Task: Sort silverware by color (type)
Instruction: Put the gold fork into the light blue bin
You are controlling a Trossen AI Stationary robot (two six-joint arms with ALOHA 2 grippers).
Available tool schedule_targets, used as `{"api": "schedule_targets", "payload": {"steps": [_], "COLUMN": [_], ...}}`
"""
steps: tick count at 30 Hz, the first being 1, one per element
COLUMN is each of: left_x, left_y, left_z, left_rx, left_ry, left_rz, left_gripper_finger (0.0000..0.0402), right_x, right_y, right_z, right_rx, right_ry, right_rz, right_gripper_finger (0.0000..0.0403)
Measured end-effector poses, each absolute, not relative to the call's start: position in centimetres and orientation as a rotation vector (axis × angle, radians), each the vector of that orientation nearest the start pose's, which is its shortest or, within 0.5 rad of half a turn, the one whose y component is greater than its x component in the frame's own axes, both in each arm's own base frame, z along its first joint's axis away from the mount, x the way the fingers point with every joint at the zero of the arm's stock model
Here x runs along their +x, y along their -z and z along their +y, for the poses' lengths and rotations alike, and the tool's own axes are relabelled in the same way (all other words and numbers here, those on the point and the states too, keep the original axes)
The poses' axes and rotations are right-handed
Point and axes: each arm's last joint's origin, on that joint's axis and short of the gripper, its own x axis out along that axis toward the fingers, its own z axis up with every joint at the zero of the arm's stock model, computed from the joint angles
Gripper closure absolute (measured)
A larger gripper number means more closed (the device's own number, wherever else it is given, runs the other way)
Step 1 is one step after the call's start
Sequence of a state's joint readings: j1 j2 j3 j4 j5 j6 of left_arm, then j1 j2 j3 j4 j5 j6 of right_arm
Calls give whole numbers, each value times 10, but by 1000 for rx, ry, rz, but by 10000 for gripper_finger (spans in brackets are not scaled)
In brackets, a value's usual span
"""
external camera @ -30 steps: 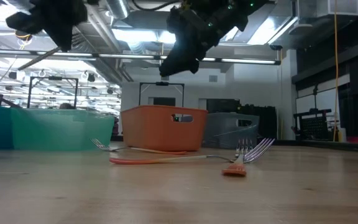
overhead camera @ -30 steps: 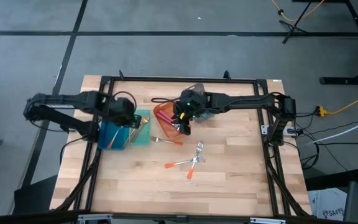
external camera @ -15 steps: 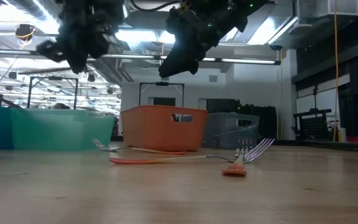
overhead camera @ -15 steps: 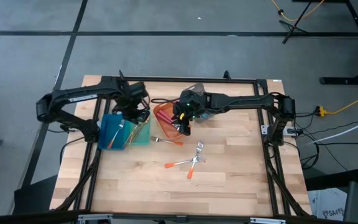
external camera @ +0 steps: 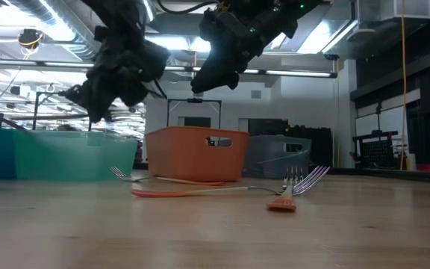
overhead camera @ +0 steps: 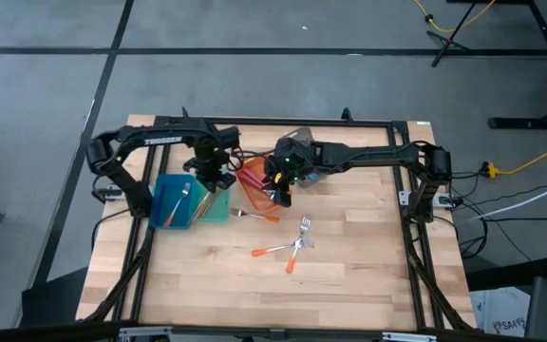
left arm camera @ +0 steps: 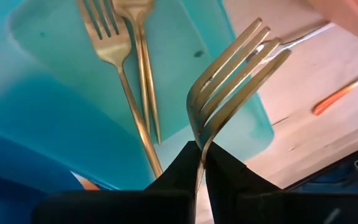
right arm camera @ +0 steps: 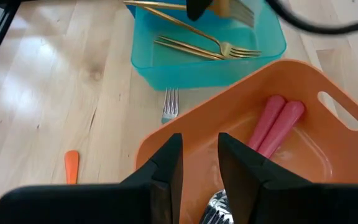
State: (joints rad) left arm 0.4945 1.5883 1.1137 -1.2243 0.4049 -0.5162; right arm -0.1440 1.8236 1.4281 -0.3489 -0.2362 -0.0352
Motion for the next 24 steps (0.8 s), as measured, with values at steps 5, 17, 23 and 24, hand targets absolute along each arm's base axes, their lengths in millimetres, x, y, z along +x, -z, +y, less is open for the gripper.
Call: {"api": "schedule_targets", "payload": {"steps": [5, 17, 23, 24], "left_x": [236, 235, 235, 235], "left_y": [-201, -192, -192, -192], "left_z": [119, 127, 127, 127], "left_rx": [-1167, -1161, -1151, -1143], "left_ry": [-489, -557, -566, -572], "left_rz": [1576, 1608, 1608, 1608], "left_gripper_finger": [390, 384, 383, 383], "right_x": [403, 403, 402, 402], "right_y": [-255, -255, -255, -255], "right_z": [-52, -51, -51, -51], "right_rx": [107, 107, 108, 108], "right_ry": [-101, -101, -101, -101], "right_rz": [729, 730, 731, 731], "right_gripper_finger": [313, 313, 313, 313]}}
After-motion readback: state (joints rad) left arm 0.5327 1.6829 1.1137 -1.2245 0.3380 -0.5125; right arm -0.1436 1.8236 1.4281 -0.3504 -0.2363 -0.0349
